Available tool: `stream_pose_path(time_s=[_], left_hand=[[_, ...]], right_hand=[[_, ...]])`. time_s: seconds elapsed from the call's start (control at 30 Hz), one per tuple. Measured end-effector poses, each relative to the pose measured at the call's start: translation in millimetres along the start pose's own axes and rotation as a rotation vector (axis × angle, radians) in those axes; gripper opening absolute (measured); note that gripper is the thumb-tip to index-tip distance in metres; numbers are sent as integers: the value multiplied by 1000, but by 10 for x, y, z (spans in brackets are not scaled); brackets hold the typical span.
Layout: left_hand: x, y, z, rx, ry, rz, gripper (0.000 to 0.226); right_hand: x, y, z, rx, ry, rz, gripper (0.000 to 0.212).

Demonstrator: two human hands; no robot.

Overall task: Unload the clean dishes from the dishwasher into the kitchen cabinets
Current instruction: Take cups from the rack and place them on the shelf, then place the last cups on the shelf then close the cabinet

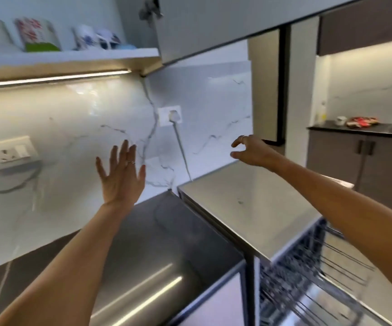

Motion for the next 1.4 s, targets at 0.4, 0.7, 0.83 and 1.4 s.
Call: stream_pose_path(time_s=[0.4,0.7,0.83,1.4], left_hand=[[-1134,2341,899,-87,-315,482,59],[-2572,3711,1774,-93,-634,982,57],[-3018,4173,2444,-47,-802,1103,56],[-3132,3789,5284,41,-1138,222,67]], right_hand=[[-1499,1907,-31,-43,-92,371,32],[-2161,3120,399,77,-159,559,31],[-2458,3922,863,164,-262,633,33],[-1925,5566,2801,83,-387,407,51]])
Point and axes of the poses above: each hand's wrist, its own x-axis towards the middle knuckle, its own z-axis out of the palm, y = z × x, the point moved 10 cm from there along x, towards the middle knuckle, and after that the axes turned 9 degrees about -x, right-handed, at the moved point
